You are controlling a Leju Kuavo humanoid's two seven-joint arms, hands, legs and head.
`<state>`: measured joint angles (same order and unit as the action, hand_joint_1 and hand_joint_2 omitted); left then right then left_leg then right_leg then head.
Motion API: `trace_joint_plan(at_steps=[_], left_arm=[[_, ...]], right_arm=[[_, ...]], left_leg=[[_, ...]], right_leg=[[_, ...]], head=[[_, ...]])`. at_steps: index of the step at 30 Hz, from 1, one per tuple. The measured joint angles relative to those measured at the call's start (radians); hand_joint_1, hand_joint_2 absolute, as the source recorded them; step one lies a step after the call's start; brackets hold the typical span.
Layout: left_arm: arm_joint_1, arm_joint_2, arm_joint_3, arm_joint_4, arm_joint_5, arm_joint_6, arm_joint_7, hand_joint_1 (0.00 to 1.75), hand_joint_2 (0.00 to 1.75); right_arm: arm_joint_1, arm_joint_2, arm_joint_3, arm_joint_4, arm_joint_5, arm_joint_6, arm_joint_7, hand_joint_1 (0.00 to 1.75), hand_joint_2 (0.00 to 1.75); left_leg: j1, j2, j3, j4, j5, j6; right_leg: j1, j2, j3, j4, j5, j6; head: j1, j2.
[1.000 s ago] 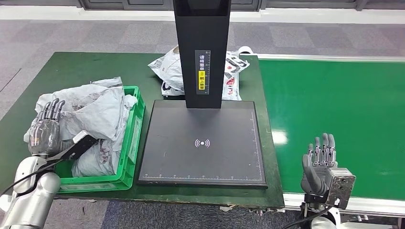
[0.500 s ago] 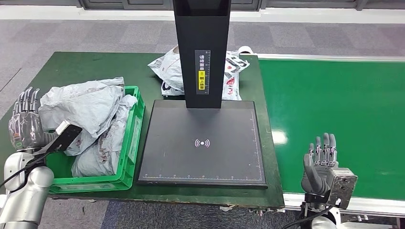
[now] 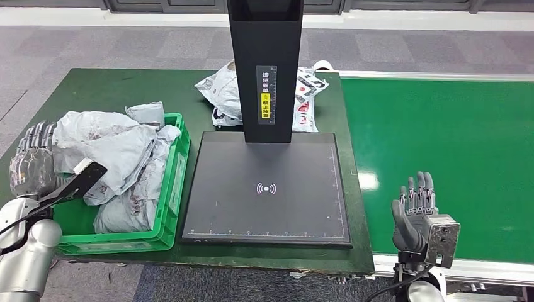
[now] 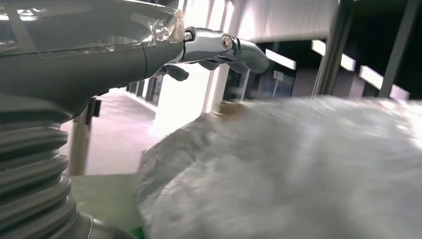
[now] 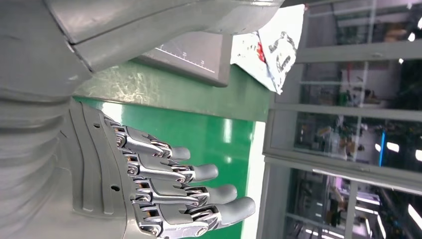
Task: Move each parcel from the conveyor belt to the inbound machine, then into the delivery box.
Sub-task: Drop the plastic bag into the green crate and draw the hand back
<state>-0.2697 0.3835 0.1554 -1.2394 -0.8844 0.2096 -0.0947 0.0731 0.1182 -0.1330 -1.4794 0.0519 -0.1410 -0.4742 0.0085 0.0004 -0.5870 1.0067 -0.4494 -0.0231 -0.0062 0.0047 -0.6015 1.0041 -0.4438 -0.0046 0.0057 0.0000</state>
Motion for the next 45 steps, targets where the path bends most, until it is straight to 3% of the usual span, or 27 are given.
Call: trace_joint_plan(at_steps=[3, 7, 17, 24, 32, 39, 42, 45], left_arm=[[0.005, 0.059, 0.003, 0.001, 0.000, -0.151, -0.038, 0.00, 1.75], [0.005, 0.177, 0.019, 0.002, 0.051, -0.329, -0.120, 0.00, 1.75], [0.074, 0.418, 0.080, -0.046, 0.185, -0.579, -0.254, 0.00, 1.75], [-0.028, 0.536, 0.067, -0.037, 0.221, -0.662, -0.286, 0.00, 1.75], [-0.183, 0.610, 0.007, 0.036, 0.241, -0.680, -0.310, 0.00, 1.75], [-0.240, 0.635, -0.012, 0.068, 0.256, -0.679, -0.311, 0.00, 1.75], [-0.284, 0.588, -0.014, 0.091, 0.290, -0.652, -0.315, 0.00, 1.75], [-0.309, 0.469, -0.014, 0.111, 0.339, -0.554, -0.323, 0.00, 1.75]], right_arm=[[-0.015, -0.003, 0.000, 0.007, 0.027, 0.012, 0.016, 0.00, 1.75], [-0.018, -0.007, 0.000, 0.008, 0.043, 0.031, 0.020, 0.00, 1.75], [-0.022, -0.012, -0.001, 0.008, 0.061, 0.059, 0.018, 0.00, 1.75], [-0.033, -0.013, -0.002, 0.008, 0.072, 0.068, 0.020, 0.00, 1.75], [-0.031, -0.013, -0.011, 0.008, 0.072, 0.068, 0.019, 0.00, 1.75], [-0.026, -0.013, -0.012, 0.005, 0.072, 0.068, 0.017, 0.00, 1.75], [-0.020, -0.012, -0.012, -0.003, 0.070, 0.069, 0.012, 0.00, 1.75], [-0.023, -0.007, -0.008, -0.010, 0.081, 0.063, 0.004, 0.00, 1.75]], left_leg=[[0.001, 0.000, 0.000, 0.000, 0.000, -0.001], [0.003, 0.000, -0.001, 0.000, 0.000, -0.003], [0.005, 0.003, -0.001, 0.000, -0.002, -0.006], [0.006, 0.001, -0.001, 0.000, -0.002, -0.007], [0.007, 0.002, -0.001, 0.000, -0.001, -0.008], [0.007, 0.002, -0.001, 0.000, -0.002, -0.009], [0.006, 0.000, -0.001, 0.000, -0.002, -0.009], [0.005, -0.004, 0.000, 0.000, 0.000, -0.008]], right_leg=[[0.001, 0.000, 0.000, 0.000, 0.000, -0.001], [0.002, 0.001, -0.001, 0.000, 0.000, -0.002], [0.005, 0.003, -0.002, 0.000, -0.002, -0.006], [0.006, 0.000, -0.002, 0.000, -0.002, -0.007], [0.006, 0.001, -0.003, 0.000, -0.001, -0.008], [0.006, 0.002, -0.004, 0.000, -0.001, -0.009], [0.005, 0.000, -0.003, 0.000, -0.001, -0.008], [0.003, -0.005, 0.000, 0.000, -0.001, -0.008]], head=[[0.000, 0.000], [0.000, 0.000], [0.000, 0.000], [0.000, 0.000], [0.000, 0.000], [0.000, 0.000], [0.000, 0.000], [0.000, 0.000]])
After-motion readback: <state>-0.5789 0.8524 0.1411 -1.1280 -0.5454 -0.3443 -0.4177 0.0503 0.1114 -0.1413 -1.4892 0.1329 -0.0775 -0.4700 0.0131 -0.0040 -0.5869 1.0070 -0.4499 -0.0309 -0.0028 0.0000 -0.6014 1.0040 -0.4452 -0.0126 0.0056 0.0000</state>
